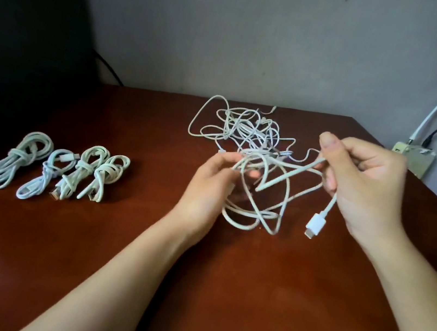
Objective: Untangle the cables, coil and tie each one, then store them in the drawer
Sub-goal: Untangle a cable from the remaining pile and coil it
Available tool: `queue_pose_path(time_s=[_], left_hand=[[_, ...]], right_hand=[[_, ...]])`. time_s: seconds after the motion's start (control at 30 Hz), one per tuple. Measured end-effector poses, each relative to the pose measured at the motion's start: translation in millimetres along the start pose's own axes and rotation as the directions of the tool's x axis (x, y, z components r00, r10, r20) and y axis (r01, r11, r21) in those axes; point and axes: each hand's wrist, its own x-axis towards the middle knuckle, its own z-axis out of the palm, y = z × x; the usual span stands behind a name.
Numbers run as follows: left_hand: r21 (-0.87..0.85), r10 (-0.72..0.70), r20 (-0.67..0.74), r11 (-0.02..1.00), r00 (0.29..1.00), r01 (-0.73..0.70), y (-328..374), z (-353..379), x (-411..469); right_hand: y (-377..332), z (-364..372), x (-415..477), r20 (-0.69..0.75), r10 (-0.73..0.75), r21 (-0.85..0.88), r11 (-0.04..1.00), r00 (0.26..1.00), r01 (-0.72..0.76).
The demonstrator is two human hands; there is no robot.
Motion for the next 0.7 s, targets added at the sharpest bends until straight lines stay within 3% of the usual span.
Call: queue_pose_path(time_s=[0.07,0.17,0.2,0.3,0.43,0.57,0.7], left_hand=[[0.396,0.186,0.02,0.901,0.982,-0.178,-7.2,3.5,-1.4],[0.762,0.432,0.079,0.555,0.898,-0.334,-12.3,-3.0,-1.4],[0.781,0.514,0.076,0.502,0.854,-0.372,-9.8,-4.2,-2.9],[0.727,0.682,0.023,0.491,0.731,-0.48,7.2,-5.4,-13.0],[0.635,0.769,0.206,0.365,0.605,-0.68,24.0,3.0,-31.1],[0.625,0.65,0.447,0.264,0.614,-0.734,18.0,15.0,-36.2],[0.714,0.557,0.539,0.095,0.632,-0.693,4.5,18.7,-34.8]], right_hand=[[2.7,-0.7,0.5,-0.033,-0.014,-0.013,1.0,0.999,0.013],[6.0,-1.9,1.3,-0.102,-0.038,-0.077,0.997,0.994,0.03],[6.3,-2.3,0.9,-0.121,-0.054,-0.107,0.993,0.991,0.041],[6.1,-2.7,-1.7,-0.153,-0.172,-0.248,0.96,0.973,0.131],[7.7,2.7,-5.6,-0.147,-0.34,-0.42,0.872,0.929,0.253],[5.7,11.5,-10.7,-0.153,-0.399,-0.481,0.829,0.904,0.284],[3.5,16.7,-14.9,-0.132,-0.43,-0.496,0.809,0.893,0.317]])
